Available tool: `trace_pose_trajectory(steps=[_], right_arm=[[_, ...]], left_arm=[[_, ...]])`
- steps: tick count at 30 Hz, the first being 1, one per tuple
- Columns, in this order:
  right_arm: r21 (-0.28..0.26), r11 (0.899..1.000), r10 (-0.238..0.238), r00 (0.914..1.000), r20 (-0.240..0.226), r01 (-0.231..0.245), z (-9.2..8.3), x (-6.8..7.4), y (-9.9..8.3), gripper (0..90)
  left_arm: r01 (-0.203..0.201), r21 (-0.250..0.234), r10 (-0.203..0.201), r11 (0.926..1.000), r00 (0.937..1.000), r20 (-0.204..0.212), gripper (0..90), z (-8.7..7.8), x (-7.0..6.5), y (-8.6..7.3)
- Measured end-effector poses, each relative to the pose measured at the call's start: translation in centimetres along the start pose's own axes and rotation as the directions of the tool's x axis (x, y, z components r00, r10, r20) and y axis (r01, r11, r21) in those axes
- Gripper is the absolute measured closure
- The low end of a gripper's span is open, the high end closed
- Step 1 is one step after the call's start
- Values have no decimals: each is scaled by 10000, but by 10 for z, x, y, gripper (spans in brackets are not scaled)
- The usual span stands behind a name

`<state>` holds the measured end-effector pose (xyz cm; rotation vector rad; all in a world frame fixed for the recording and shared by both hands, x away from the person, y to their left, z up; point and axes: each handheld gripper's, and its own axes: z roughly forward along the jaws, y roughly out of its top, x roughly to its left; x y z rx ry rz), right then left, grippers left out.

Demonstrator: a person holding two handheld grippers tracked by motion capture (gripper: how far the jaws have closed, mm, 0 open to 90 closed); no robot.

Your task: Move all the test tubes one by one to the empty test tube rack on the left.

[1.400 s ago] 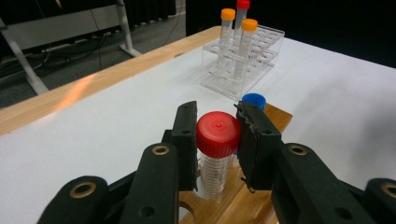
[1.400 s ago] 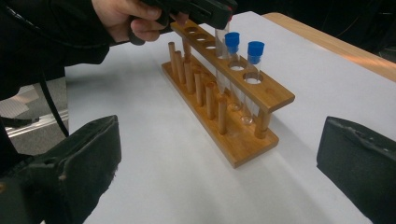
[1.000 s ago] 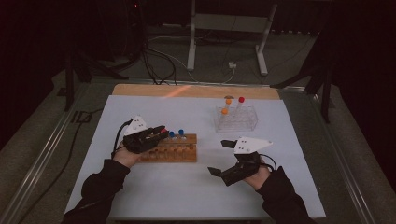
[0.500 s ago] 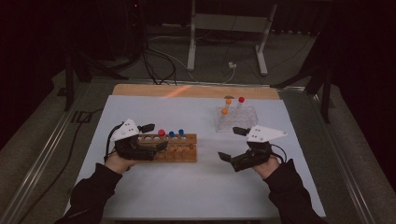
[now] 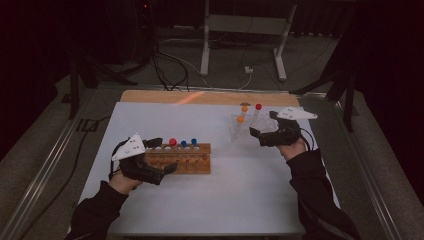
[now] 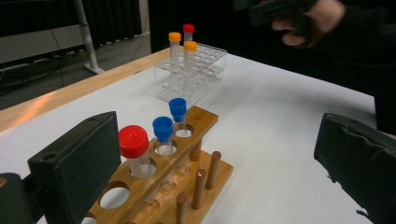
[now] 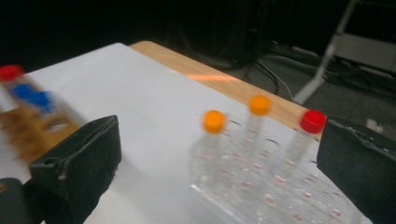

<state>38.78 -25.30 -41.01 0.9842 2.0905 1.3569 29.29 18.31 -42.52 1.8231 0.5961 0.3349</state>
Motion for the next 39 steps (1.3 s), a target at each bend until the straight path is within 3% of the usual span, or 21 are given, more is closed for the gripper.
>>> trace_pose_trajectory(steps=[3,11,16,22,28,34,39], right_arm=[[194,9990,400,9989,258,-405,15,-13,-5,0],[571,9900,1203,9838,1332,-1288,45,-35,-15,221],[1223,9856,920,9771,1917,-1168,60,-42,-19,403],[1517,9745,1326,9695,2060,-1655,72,-49,-20,547],[1793,9655,1509,9670,2053,-1887,82,-55,-24,616],[1664,9640,1694,9613,2173,-2075,87,-58,-25,669],[1686,9682,1457,9646,2199,-1847,90,-54,-23,743]], left_arm=[[-3,-29,3,10000,10000,2,15,0,0,0],[11,-9,-11,10000,10000,81,15,0,0,-1],[17,-25,-16,10000,9999,120,15,0,1,-1],[-15,2,15,10000,9999,161,15,0,1,-1],[-2,-31,3,10000,9999,166,15,-1,1,-1],[26,-34,-26,10000,9998,186,15,-1,2,-1],[35,-46,-34,10000,9998,172,15,-2,3,-1]])
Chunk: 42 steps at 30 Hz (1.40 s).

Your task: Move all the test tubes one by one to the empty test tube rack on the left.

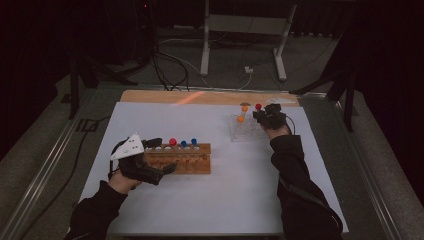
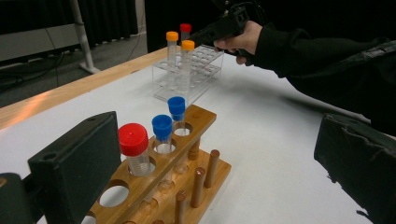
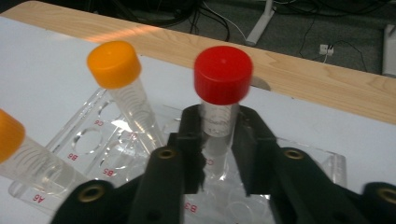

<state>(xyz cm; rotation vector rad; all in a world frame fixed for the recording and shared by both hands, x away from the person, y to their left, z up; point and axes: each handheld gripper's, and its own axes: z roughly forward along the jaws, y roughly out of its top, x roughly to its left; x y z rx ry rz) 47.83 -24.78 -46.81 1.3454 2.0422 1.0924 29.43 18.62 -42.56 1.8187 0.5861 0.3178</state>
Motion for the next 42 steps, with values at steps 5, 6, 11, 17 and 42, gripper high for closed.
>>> trace_pose_trajectory(steps=[5,6,11,17,42], right_arm=[[-210,9997,-114,9999,97,116,-5,1,4,750],[-255,9996,-138,9999,99,140,-7,1,6,751],[-607,9976,-333,9994,94,338,-22,3,17,751],[-952,9933,-652,9978,73,656,-43,6,27,751],[-1286,9673,-2390,9551,-1750,2185,-119,64,-6,751]], left_arm=[[27,11,-27,10000,10000,15,15,0,0,0],[51,19,-51,10000,10000,39,15,0,0,0],[33,28,-33,10000,10000,47,15,0,0,0],[-19,93,18,10000,9999,110,15,0,-1,1],[-218,167,215,9996,9995,219,15,2,-9,6]])
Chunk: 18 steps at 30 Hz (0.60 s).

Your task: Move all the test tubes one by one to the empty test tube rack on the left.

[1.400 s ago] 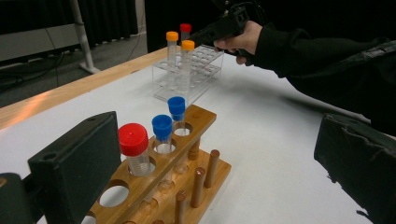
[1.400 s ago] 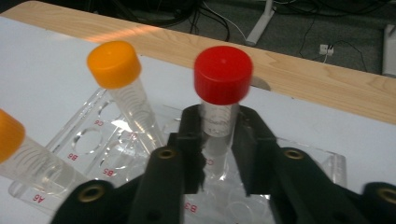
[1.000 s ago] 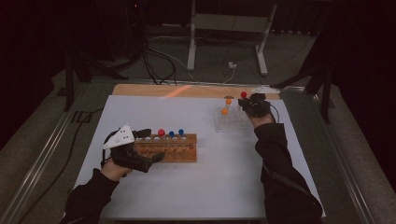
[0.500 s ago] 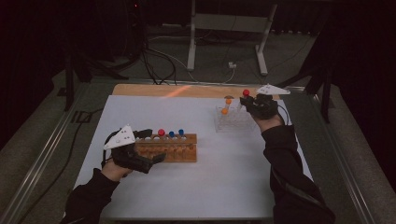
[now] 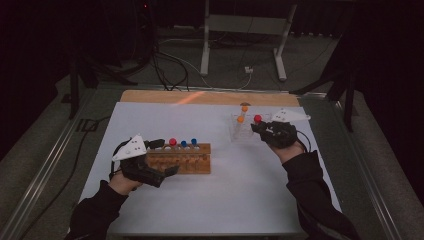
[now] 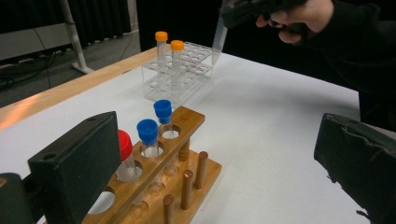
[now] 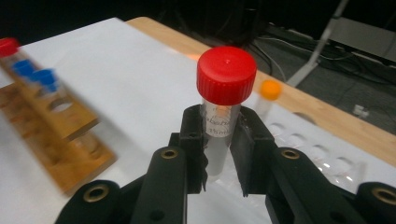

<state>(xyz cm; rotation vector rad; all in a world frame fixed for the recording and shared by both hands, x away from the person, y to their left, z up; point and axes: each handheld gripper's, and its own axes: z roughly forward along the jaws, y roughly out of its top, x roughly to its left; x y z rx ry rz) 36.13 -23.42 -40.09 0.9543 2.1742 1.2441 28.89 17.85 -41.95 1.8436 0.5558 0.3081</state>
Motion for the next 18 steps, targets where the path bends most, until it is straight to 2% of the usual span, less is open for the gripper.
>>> trace_pose_trajectory(steps=[3,8,11,18], right_arm=[[-62,10000,-35,9996,-275,34,-5,9,-7,752],[43,10000,-52,9973,-726,56,-10,23,-17,752],[241,9994,-222,9947,-1004,248,-10,34,-23,752],[441,9974,-480,9826,-1793,568,-11,58,-29,751]], left_arm=[[-169,111,168,9998,9998,93,15,1,-4,1],[-125,176,118,9998,9993,359,15,4,-8,3],[-117,180,109,9998,9989,459,16,6,-10,3],[-209,321,183,9993,9968,773,15,10,-19,5]])
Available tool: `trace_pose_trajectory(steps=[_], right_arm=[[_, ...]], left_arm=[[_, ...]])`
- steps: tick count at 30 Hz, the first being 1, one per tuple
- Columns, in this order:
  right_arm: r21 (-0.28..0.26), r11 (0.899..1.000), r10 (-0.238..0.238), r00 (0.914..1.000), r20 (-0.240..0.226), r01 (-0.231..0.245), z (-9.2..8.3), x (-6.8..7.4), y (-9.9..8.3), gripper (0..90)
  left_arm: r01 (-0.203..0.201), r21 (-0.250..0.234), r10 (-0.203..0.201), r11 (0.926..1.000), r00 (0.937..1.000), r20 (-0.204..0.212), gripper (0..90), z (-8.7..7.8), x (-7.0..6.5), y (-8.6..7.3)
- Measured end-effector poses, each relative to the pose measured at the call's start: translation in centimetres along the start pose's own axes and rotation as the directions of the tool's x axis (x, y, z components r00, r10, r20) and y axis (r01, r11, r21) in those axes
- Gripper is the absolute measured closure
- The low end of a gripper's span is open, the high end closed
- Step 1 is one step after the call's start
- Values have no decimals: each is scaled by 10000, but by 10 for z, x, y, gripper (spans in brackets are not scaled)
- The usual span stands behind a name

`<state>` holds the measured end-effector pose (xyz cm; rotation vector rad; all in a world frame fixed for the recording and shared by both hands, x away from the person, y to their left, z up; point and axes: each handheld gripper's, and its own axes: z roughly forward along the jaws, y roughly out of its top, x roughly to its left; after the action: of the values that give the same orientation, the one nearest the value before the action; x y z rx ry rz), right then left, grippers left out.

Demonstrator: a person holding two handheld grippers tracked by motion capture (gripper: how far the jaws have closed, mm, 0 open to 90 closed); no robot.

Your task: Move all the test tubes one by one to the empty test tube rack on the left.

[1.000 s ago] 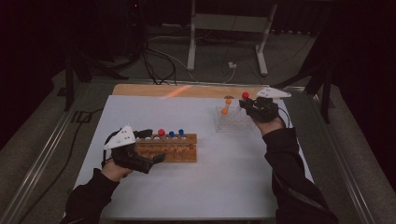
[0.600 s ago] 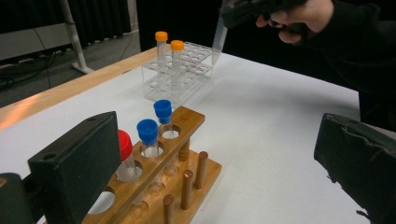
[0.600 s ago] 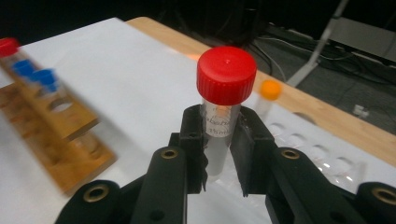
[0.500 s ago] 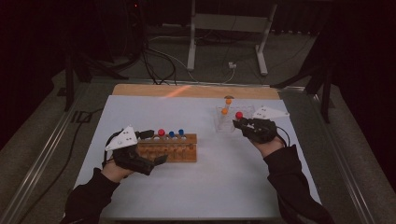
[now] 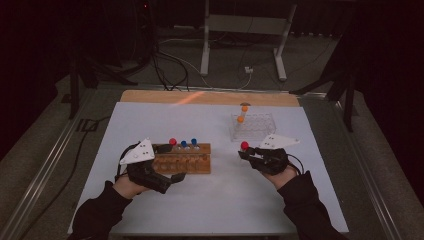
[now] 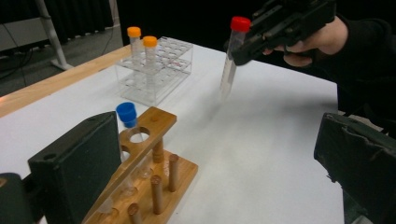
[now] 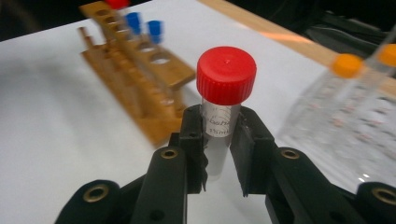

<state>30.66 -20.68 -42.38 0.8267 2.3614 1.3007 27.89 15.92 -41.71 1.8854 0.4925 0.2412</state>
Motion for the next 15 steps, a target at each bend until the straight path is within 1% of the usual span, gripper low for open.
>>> trace_pose_trajectory(steps=[3,6,8,10,14,15], right_arm=[[96,9997,-224,9989,-411,228,3,13,0,751],[154,9988,-454,9960,-764,467,5,24,2,751],[185,9978,-615,9934,-963,635,6,30,3,751],[186,9974,-672,9907,-1187,699,8,36,4,751],[204,9953,-898,9830,-1603,943,11,48,5,751],[186,9947,-968,9808,-1692,1014,13,51,5,752]], left_arm=[[29,9,-29,10000,9999,158,16,2,-4,2],[0,43,-1,10000,9996,297,16,4,-8,3],[-35,31,34,10000,9994,355,16,5,-11,4],[-16,18,15,10000,9986,533,16,7,-13,6],[-149,-11,150,9999,9977,666,19,9,-19,7],[-148,-4,148,9999,9970,763,19,10,-21,8]])
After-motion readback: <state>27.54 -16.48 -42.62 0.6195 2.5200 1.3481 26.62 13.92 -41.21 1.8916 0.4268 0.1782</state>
